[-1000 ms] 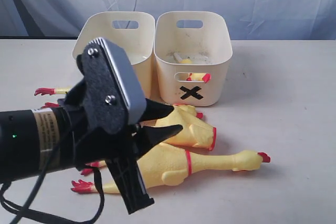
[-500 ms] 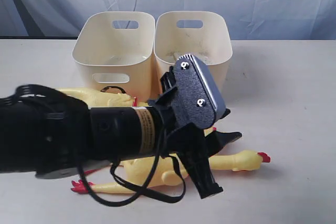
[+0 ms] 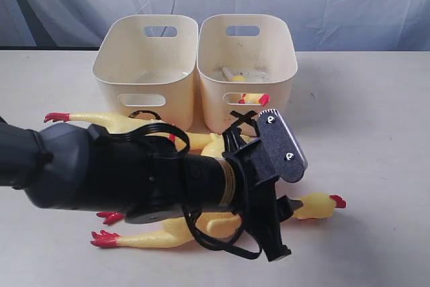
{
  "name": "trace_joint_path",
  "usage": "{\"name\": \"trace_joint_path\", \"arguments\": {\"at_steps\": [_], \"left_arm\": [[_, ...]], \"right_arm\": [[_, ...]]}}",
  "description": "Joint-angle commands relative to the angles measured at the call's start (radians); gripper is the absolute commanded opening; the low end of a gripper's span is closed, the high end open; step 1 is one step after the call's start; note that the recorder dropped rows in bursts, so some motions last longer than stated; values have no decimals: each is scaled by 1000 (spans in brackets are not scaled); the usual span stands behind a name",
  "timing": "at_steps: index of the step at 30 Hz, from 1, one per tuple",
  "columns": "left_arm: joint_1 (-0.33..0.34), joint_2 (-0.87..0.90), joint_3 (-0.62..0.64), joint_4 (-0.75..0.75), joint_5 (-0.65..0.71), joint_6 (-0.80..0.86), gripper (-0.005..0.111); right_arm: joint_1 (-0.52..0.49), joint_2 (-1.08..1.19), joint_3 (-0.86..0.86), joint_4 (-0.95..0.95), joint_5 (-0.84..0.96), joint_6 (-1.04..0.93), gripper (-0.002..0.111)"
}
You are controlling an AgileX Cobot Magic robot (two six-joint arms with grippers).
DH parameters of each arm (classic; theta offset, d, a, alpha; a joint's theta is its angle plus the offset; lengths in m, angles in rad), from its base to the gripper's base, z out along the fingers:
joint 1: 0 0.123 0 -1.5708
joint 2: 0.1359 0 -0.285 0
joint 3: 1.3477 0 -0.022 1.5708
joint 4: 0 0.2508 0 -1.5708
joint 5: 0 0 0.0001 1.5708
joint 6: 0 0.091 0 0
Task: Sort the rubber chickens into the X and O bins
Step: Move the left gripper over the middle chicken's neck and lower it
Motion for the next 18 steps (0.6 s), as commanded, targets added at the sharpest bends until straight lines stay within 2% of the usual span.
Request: {"name": "trace_joint_path", "arguments": {"at_steps": [1,10,18], "left_arm": [[-7,4,-7,47,100,-8,51],[-9,4,-7,59,239,-8,50],[-11,4,-7,33,250,0,50]], "right_arm": [[-2,-6,2,-6,-14,-2,-1],[-2,-6,2,-6,-14,-2,-1],[-2,-6,2,-6,-14,-2,-1]]}}
